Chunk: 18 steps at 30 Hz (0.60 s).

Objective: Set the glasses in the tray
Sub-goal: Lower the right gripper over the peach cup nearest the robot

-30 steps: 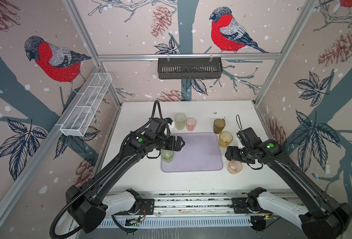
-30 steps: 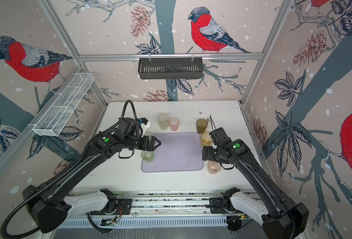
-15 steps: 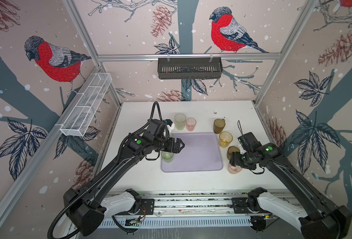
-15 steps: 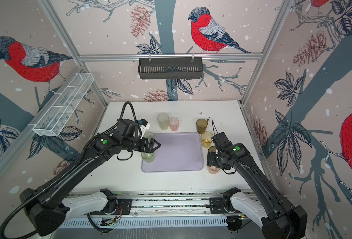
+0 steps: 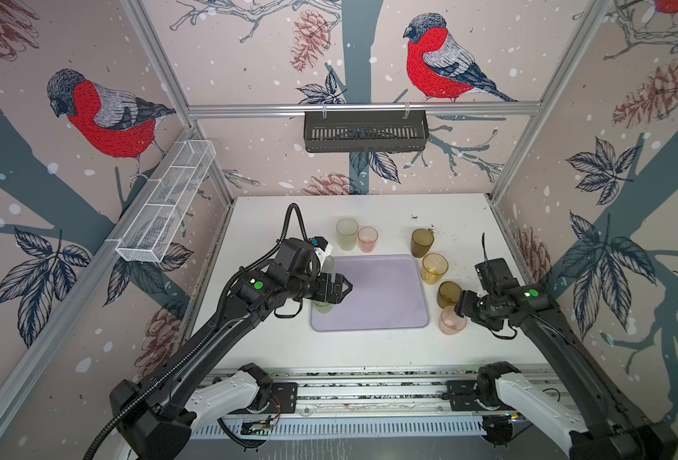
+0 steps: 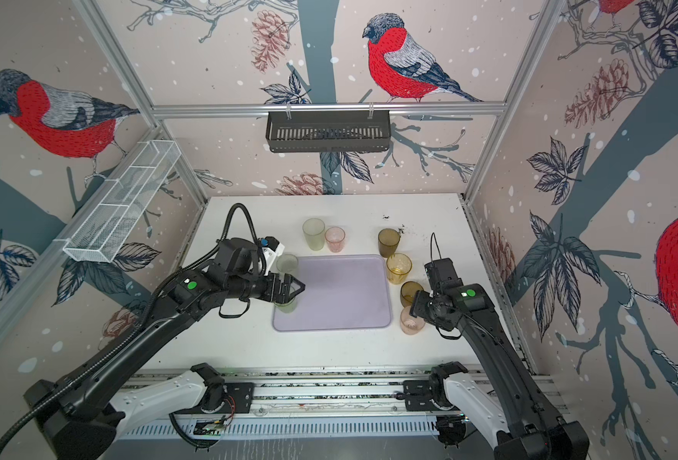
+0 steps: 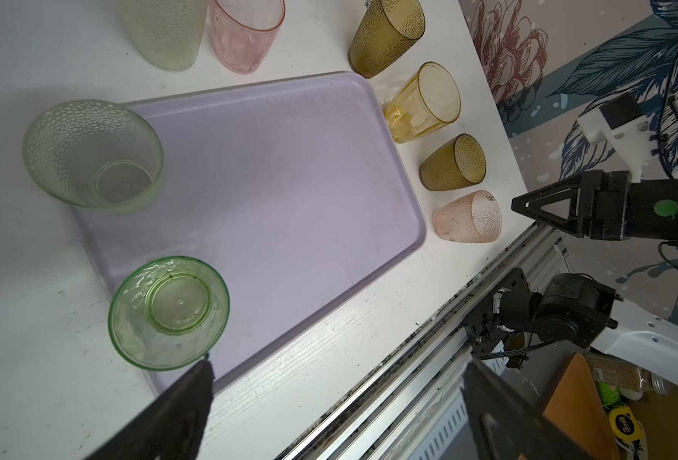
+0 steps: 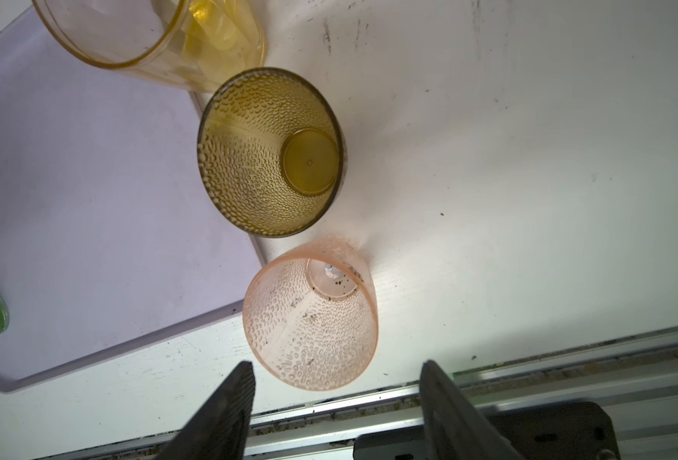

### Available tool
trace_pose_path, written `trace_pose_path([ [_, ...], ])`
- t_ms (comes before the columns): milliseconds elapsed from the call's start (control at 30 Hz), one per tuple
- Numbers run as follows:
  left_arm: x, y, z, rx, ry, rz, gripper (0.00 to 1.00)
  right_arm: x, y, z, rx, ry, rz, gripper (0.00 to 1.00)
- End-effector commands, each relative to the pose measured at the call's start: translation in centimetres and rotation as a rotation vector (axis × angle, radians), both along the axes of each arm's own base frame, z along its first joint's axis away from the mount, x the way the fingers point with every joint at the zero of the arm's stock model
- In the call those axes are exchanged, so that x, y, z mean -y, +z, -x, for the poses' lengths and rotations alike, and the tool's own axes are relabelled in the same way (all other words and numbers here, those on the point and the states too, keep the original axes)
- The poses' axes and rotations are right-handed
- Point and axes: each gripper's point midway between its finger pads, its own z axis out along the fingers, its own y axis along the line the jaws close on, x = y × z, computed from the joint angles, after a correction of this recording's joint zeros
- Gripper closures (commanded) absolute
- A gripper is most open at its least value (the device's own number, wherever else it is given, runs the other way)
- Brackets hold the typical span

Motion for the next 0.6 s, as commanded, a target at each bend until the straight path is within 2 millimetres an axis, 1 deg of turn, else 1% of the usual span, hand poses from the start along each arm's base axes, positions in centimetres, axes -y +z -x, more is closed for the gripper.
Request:
trace_pose_path([
  [0,0.5,1.0,-0.2,0.044,-0.015,0.042,0.03,0.2,-0.2,-0.3,-0.003,0.012,0.008,0.33],
  [167,0.8,1.7,-0.4,0.068,-0.021,0.073,0.03,0.3,-0.9,-0.3,-0.043,0.017,0.01,0.35],
  [267,0.9,1.8,-0.6,0.079,-0.025,0.071,0.03,0.4,-1.4,-0.4,-0.073,0.016,0.008,0.38],
  [433,0.6,1.3,-0.6,0.096,-0.021,0.061,0.03,0.4,-2.1,-0.4,-0.117,0.014,0.008,0.45],
  [500,0.6,1.9,-0.8,0.124,-0.017,0.077,0.03,0.4,-2.3,-0.4,-0.126,0.013,0.01,0.48],
  [567,0.7,1.8,-1.0,0.122,-0.02,0.073,0.03,0.5,-2.5,-0.5,-0.134,0.009,0.013,0.5],
])
